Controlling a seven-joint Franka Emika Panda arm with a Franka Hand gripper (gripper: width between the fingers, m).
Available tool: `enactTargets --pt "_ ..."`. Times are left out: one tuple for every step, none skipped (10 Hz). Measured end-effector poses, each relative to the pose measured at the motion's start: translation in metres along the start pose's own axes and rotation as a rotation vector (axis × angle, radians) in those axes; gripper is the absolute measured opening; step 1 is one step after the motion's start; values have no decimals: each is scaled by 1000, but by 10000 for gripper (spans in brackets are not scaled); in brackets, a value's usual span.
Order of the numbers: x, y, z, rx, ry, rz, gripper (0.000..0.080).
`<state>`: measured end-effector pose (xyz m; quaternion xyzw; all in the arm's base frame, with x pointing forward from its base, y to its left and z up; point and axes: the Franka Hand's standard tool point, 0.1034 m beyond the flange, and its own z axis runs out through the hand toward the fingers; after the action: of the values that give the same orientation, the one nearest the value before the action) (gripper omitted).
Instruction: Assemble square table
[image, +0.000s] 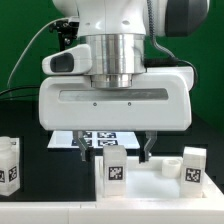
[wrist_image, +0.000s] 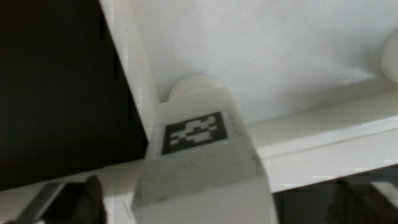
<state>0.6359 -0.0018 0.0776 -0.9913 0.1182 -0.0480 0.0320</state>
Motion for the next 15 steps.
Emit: enactTargets --pt "0 0 0 1 0 49 559" --pt "0 0 0 1 0 128 376" --pt "0 1 0 0 0 205 285" --pt "0 1 0 -1 3 293 285" --pt "-1 1 1 -7 15 439 285" --pt "-2 0 0 -15 20 565 285" --pt "-2 0 -1 -21 26 706 285" --pt "-2 1 0 -15 26 890 285" --pt "-2 1 1 9 29 1089 285" --pt "-4 3 0 47 42 1272 285" --pt "-4 3 0 54 39 1339 286" --pt "-4 3 0 55 38 1379 286" --pt "-4 3 0 55 38 1366 318" --pt "-5 4 1 48 36 1289 318" --pt "-5 3 0 42 33 1167 452"
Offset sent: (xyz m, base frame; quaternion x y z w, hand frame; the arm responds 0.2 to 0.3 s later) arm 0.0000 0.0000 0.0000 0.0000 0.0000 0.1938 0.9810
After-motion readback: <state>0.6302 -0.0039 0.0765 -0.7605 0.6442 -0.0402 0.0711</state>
